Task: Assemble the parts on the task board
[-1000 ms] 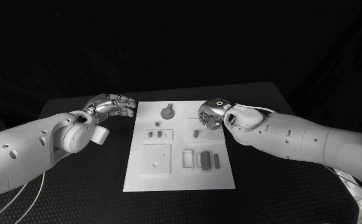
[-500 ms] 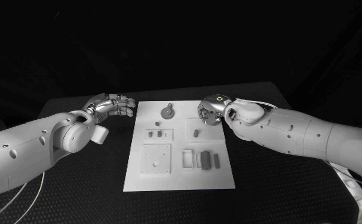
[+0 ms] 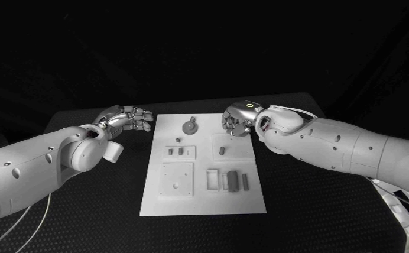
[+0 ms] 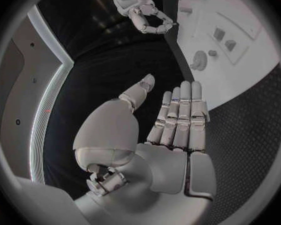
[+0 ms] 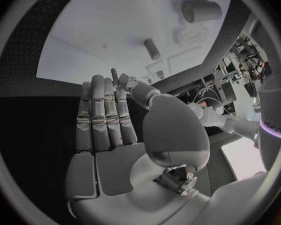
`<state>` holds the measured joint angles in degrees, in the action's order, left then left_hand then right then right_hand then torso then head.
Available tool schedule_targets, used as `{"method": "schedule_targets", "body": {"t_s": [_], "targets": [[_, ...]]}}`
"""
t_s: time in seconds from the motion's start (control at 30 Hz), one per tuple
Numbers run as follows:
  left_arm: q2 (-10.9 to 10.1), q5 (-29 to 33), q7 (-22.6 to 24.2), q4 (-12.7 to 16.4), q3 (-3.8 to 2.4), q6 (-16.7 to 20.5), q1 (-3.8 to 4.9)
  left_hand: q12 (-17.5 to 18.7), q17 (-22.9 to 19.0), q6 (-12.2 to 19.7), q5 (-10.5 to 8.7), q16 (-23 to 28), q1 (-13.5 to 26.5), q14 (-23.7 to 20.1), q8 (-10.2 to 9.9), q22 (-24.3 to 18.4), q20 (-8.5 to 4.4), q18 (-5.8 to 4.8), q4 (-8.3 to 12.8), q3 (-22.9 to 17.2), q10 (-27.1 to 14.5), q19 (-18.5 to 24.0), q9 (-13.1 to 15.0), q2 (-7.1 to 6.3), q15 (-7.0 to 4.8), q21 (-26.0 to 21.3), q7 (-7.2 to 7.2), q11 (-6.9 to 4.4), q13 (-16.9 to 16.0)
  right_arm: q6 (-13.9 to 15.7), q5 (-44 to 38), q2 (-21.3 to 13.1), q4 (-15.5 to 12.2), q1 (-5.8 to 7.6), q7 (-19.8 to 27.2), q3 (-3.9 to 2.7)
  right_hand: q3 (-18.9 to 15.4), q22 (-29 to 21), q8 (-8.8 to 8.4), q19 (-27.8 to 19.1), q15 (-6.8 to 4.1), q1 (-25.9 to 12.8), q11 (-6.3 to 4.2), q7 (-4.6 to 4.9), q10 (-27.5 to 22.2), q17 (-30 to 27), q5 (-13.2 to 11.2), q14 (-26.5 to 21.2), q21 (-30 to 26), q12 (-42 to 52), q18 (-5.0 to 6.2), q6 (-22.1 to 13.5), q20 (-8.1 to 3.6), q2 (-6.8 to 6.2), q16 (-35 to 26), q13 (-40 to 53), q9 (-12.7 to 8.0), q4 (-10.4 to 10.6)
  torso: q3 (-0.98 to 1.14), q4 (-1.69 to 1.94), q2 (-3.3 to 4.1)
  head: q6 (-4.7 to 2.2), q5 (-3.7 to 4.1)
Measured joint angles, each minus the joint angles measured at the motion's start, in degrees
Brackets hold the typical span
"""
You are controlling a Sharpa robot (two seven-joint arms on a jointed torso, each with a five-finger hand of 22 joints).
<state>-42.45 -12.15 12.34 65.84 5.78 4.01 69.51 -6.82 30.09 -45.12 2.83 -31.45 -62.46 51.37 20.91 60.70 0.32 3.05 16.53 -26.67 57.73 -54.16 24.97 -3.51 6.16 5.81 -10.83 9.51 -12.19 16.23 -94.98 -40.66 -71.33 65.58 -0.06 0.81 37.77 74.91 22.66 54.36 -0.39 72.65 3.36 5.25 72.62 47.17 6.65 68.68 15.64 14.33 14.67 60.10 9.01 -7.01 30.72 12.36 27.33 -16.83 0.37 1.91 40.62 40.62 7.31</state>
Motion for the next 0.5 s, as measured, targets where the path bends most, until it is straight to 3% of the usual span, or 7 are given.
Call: {"method": "schedule_targets", "body": {"t_s": [0.2,0.37,0.5], "targets": [[0.0,0.0,0.0,-0.2,0.0,0.0,0.0,0.0,0.1,0.0,0.0,0.1,0.0,0.0,0.0,0.0,0.0,-0.01,0.0,0.0,0.0,0.0,0.0,0.0,0.0,0.0,0.0,0.0,0.0,2.9,5.3,0.8,-1.4,0.0,2.6,-0.5,0.0,0.0,0.0,0.0,0.01,0.0,0.0,0.01,0.0,0.1,0.0,0.0,0.0,0.0,0.0,0.0,0.0,0.0,0.0,0.1,0.0,0.0,-0.01,0.04,0.0,-0.11,-0.96],[0.0,0.0,0.0,-0.2,0.0,0.1,0.0,0.0,0.1,0.0,0.0,0.2,0.0,0.0,0.0,0.0,0.0,-0.02,0.0,0.0,0.0,0.0,-0.1,0.0,0.0,0.0,0.0,0.0,0.1,3.6,7.9,1.7,-2.5,-0.02,3.7,-0.51,0.0,0.0,0.0,0.0,0.05,0.1,0.0,0.01,0.0,0.1,0.0,0.0,0.0,0.0,0.0,0.0,0.0,0.07,0.0,0.1,0.1,0.0,-0.03,0.04,0.0,-0.07,-2.11],[0.1,0.0,0.0,-0.4,0.0,0.1,0.0,0.0,0.1,0.0,0.0,0.2,0.0,0.0,0.2,0.0,0.0,-0.03,0.0,0.0,0.0,0.0,0.0,0.0,0.0,0.0,0.0,0.0,0.1,3.7,9.4,2.6,-3.2,-0.03,4.4,-0.51,0.0,0.0,-0.01,0.0,0.1,0.1,0.0,0.01,0.0,0.2,0.0,-0.1,0.0,0.0,0.0,0.0,0.0,0.07,-0.2,0.1,0.1,0.0,-0.09,0.04,-0.01,0.04,-3.51]]}}
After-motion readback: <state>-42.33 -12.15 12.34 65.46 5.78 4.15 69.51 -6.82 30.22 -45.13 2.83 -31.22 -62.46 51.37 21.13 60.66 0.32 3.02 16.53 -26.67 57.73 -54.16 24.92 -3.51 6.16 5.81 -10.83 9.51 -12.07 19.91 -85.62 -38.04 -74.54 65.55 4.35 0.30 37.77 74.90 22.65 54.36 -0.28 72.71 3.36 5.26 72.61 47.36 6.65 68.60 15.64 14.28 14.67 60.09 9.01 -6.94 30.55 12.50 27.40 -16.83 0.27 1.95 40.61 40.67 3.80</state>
